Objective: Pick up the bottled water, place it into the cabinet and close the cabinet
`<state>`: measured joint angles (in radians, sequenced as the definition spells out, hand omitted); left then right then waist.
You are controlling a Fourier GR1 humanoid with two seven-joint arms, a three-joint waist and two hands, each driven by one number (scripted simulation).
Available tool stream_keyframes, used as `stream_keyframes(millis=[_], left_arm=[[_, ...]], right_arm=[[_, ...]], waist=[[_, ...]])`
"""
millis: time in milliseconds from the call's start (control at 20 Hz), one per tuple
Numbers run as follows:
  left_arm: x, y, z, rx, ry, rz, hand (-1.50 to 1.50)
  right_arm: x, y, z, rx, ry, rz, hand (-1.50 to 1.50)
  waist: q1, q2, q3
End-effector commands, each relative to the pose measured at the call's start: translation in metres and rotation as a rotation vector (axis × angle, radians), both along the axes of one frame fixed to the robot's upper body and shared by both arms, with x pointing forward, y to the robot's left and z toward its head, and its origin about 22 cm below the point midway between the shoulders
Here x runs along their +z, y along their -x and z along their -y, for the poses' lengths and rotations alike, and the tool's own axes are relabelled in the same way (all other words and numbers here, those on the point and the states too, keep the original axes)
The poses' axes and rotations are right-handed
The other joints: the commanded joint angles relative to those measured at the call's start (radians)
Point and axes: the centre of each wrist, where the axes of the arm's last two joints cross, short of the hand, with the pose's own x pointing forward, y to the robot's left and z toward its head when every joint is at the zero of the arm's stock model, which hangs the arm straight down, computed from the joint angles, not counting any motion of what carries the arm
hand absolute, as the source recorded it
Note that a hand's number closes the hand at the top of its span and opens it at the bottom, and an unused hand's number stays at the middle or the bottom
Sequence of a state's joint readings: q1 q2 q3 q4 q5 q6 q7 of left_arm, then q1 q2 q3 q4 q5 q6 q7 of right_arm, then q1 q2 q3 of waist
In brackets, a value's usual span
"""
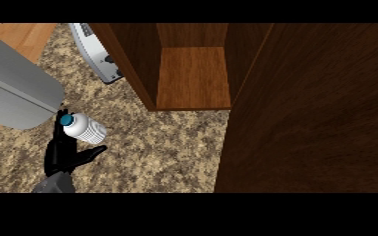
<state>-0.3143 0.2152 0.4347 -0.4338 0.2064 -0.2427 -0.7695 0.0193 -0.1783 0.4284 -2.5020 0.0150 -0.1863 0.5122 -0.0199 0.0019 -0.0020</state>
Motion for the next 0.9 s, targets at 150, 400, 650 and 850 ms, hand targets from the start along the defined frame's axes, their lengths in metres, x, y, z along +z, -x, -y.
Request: stream_keyframes(millis=[150, 400, 650, 850], left_arm=[[0.012, -0.029, 0.003, 0.0, 0.055, 0.028, -1.5], [-0.011, -0.008, 0.022, -0.047, 0.107, 0.04, -1.5], [0.008, -0.036, 0.019, -0.106, 0.199, 0.057, 1.5], [0.012, -0.034, 0.006, -0.139, 0.062, 0.095, 1.5]], right_arm=[[0.026, 0.04, 0.018, -0.028, -0.012, 0.047, -1.5], [0.019, 0.024, 0.019, -0.02, -0.01, 0.046, -1.5], [0.014, 0.038, 0.022, -0.035, -0.027, 0.062, -1.5], [0.011, 0.02, 0.031, -0.069, 0.001, 0.039, -1.5]], waist=[[-0.004, -0.001, 0.0], [-0.002, 0.003, -0.001], [-0.017, 0.0, 0.0], [-0.006, 0.004, 0.0]])
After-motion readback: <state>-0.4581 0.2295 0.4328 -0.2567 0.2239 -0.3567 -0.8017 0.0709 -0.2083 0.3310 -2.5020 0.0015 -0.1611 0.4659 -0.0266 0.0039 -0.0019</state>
